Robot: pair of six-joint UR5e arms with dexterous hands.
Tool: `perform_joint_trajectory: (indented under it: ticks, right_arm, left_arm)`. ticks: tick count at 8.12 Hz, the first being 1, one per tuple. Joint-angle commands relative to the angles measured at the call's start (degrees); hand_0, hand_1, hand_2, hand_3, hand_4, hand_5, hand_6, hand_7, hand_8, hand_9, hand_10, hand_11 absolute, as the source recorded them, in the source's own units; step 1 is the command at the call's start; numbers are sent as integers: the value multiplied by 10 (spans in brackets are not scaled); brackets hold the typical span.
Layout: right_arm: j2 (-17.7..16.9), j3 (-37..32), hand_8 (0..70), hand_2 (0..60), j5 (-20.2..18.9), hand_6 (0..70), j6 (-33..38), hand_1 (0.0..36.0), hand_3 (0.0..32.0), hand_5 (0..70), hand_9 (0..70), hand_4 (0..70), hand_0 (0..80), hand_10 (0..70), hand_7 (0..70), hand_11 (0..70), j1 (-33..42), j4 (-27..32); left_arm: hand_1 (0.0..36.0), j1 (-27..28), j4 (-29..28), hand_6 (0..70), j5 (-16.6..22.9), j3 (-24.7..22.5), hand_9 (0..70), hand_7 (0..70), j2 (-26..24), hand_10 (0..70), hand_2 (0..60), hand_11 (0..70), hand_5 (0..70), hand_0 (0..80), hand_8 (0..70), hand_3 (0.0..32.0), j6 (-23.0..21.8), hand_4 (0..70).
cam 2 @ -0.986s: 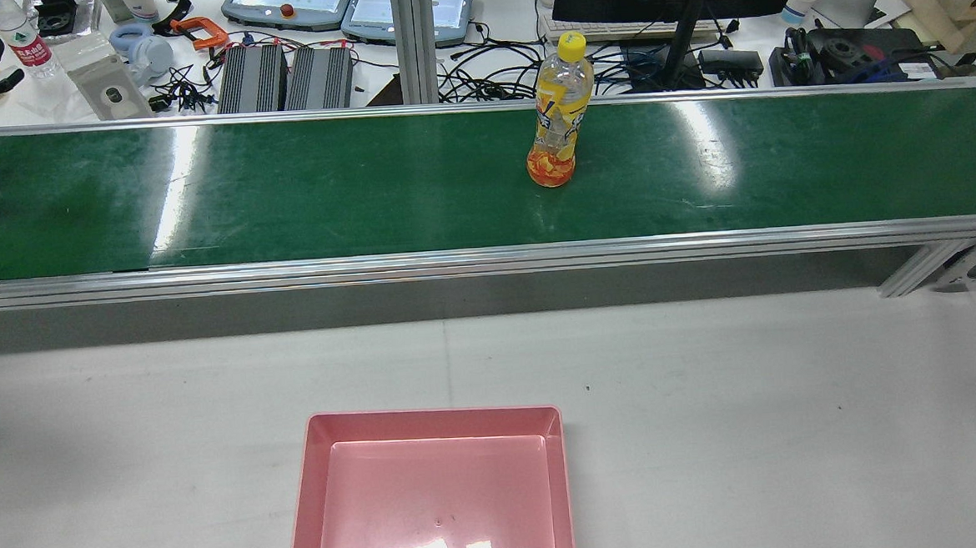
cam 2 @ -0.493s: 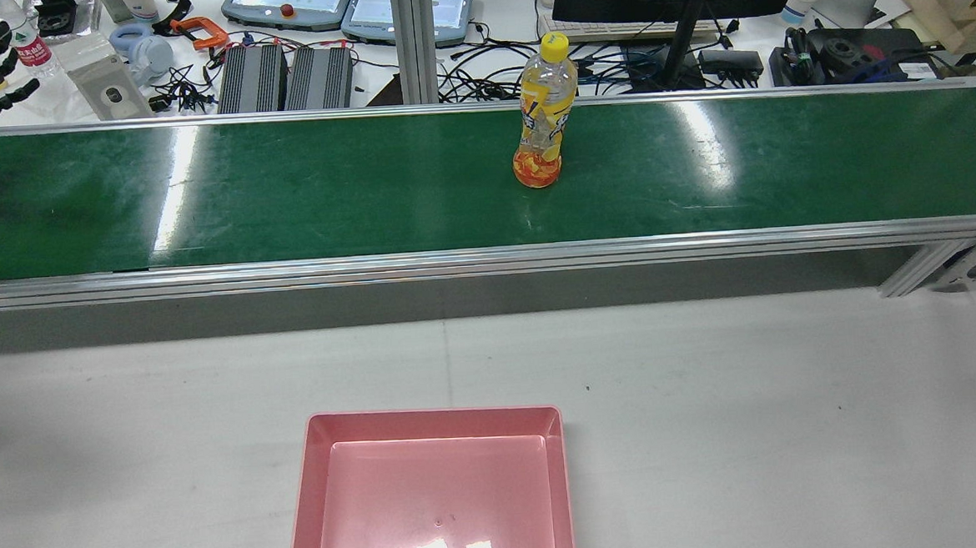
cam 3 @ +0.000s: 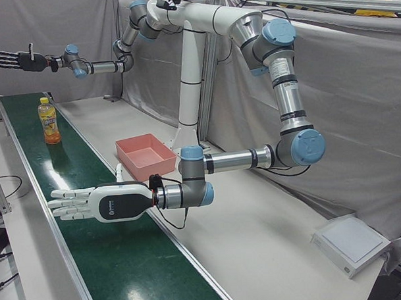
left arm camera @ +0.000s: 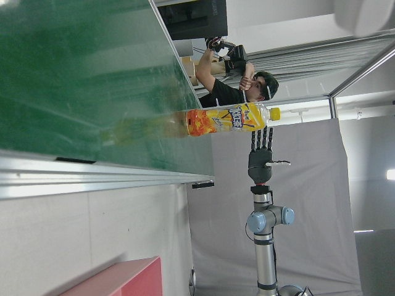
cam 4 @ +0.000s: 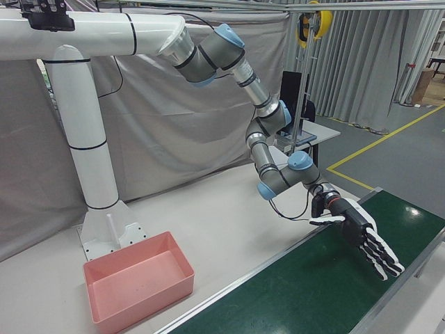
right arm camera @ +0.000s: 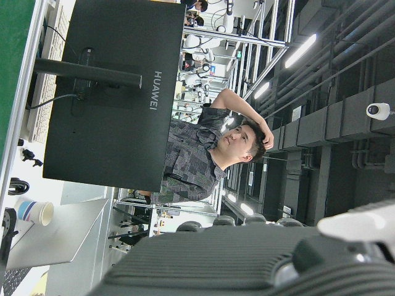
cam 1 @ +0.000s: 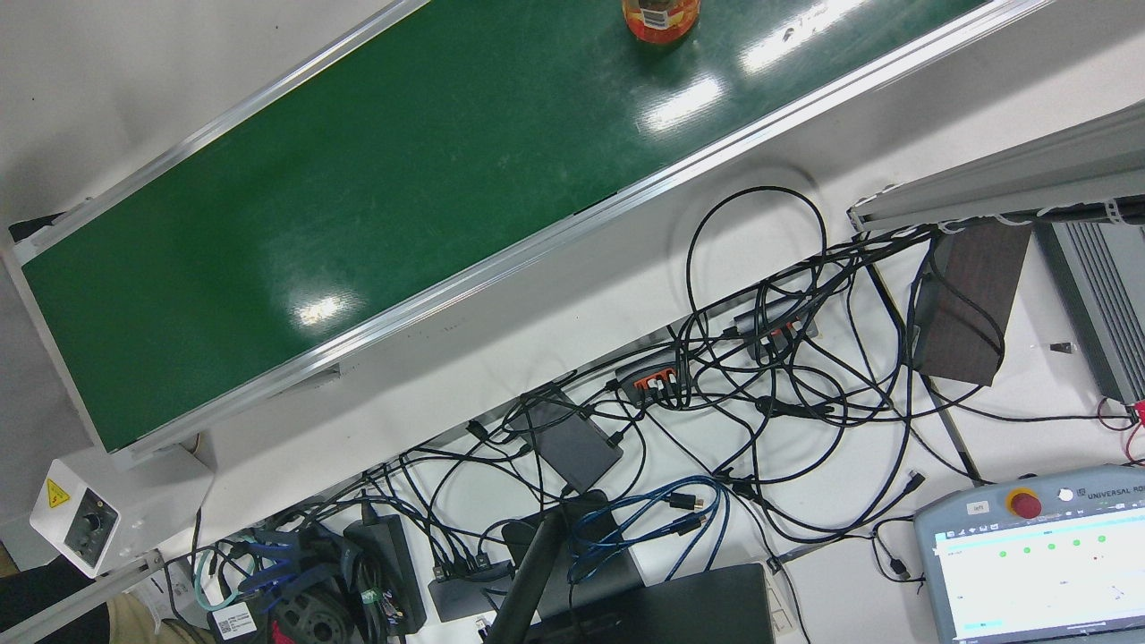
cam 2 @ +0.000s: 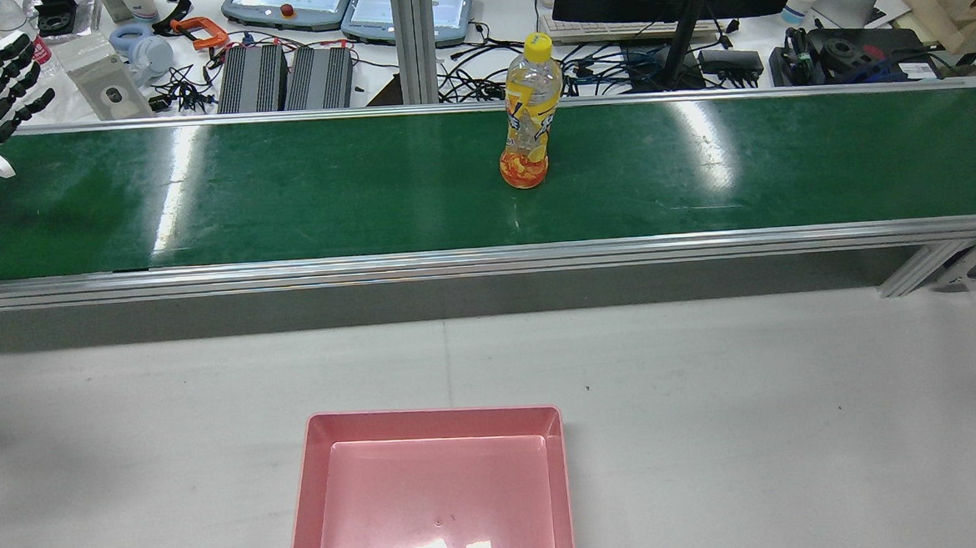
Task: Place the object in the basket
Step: 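Raise the left hand into view above the conveyor's far end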
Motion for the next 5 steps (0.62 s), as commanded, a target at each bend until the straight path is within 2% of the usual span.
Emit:
perform_joint_trajectory:
  ticks: [1,3,5]
  right_arm:
    - [0,0,0,0,0,0,0,0,0,0,0,0,0,0,0,0,0,0]
    - [0,0,0,0,0,0,0,0,0,0,0,0,0,0,0,0,0,0]
    - [0,0,0,0,0,0,0,0,0,0,0,0,0,0,0,0,0,0]
  left_arm:
    - [103,0,13,0,0,-2,0,0,0,30,0,67,113,616,0,0,8,0]
    - [110,0,8,0,-1,-1,0,0,0,32,0,69,126,626,0,0,13,0]
    - [97,0,5,0,-1,-2,0,0,0,35,0,72,95,607,0,0,11,0]
